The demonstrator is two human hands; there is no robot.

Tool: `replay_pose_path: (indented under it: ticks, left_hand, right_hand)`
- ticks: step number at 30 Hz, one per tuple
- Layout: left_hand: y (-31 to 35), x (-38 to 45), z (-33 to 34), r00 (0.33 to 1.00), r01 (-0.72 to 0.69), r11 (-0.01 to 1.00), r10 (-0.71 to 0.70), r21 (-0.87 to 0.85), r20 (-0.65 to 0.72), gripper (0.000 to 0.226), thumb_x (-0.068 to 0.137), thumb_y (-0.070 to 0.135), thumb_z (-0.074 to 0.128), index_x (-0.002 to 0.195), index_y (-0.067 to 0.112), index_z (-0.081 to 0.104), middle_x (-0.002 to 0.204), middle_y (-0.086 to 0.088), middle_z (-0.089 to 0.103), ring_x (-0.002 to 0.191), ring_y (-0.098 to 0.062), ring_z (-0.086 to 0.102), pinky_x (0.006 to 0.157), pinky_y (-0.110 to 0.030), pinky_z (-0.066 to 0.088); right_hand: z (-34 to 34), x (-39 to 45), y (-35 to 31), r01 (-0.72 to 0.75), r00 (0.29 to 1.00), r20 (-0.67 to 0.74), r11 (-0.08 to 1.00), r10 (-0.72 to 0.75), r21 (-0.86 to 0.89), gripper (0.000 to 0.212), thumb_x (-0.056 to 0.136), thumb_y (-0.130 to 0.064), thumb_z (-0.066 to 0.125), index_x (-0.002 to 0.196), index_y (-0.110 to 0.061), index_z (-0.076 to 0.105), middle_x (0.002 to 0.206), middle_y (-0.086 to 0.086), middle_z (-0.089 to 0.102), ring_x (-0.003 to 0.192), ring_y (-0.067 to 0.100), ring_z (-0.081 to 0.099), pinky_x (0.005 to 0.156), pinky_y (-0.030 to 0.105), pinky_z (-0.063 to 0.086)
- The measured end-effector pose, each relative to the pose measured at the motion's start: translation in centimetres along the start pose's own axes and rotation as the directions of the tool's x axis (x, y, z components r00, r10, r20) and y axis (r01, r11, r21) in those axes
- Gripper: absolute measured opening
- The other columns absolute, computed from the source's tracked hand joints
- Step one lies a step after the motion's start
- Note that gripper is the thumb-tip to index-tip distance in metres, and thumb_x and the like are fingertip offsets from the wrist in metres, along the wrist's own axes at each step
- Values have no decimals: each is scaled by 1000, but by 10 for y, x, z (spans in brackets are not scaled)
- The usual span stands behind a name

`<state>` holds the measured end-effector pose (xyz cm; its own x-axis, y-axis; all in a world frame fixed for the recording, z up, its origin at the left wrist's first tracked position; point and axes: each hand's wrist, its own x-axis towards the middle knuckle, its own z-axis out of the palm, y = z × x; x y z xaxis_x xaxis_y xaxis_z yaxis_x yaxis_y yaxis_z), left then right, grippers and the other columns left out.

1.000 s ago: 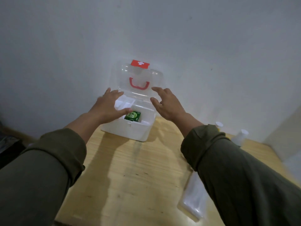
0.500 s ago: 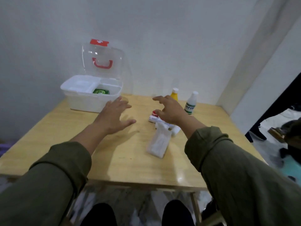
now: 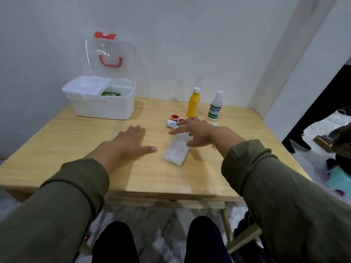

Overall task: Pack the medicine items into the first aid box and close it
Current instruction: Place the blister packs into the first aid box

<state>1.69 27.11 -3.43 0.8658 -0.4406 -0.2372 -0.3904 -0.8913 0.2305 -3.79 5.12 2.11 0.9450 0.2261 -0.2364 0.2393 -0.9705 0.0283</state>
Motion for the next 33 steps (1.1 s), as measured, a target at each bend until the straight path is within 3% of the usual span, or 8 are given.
replay_pose_path:
  ticks: [4,10,18,22,25,28,33]
  left_hand:
    - [0,0,1,1000,4,1000,-4,1,7,96,80,67,46,150,18,2,159,-2,-4,146,-21,-7,118,-43,1]
    - [-3,3,2,1000,-2,1000,2,4,6,97,79,68,46,150,18,1,159,-3,-4,146,-21,-7,118,-44,1]
    - [-2,1,2,1000,-8,1000,8,-7,-9,94,82,65,45,150,17,1,159,-3,-4,146,-21,-8,118,-43,1]
    - [-4,-6,-1,998,-27,995,22,-95,-52,91,83,60,51,150,17,6,159,-2,1,147,-19,-2,117,-37,6]
    - [-17,-13,-10,991,-33,985,11,-171,-131,89,81,55,59,149,20,14,158,0,12,146,-20,11,116,-35,14]
    - [-37,-19,-30,953,-57,975,-10,-213,-303,85,74,53,68,144,22,32,151,-2,35,138,-21,33,111,-34,27]
    - [-71,-22,-76,817,-77,986,-22,-146,-577,81,72,48,72,140,20,38,147,-1,41,134,-20,37,108,-36,31]
  right_hand:
    - [-4,3,-1,10,993,115,997,-2,-75,59,88,-35,59,138,-49,32,157,-8,16,144,25,7,111,52,22]
    - [1,5,7,-8,992,128,999,13,-40,65,82,-48,63,138,-51,30,158,-10,12,146,27,-1,114,57,13]
    - [19,8,5,23,999,-43,1000,-23,-5,71,71,-47,74,133,-44,41,157,-10,15,146,26,-5,115,56,5]
    - [11,12,7,17,989,-147,997,-6,75,71,70,-43,76,132,-33,43,155,-10,23,146,24,2,114,50,12]
    - [-2,19,7,21,967,-251,979,31,204,72,69,-41,77,130,-25,43,144,-3,41,140,25,23,109,46,26]
    - [-23,28,1,45,935,-340,922,96,384,70,69,-36,79,127,-17,45,128,4,53,116,23,48,88,33,40]
    - [-58,55,-18,63,889,-429,884,161,463,72,72,-37,78,130,-13,43,128,8,52,114,24,50,86,26,37]
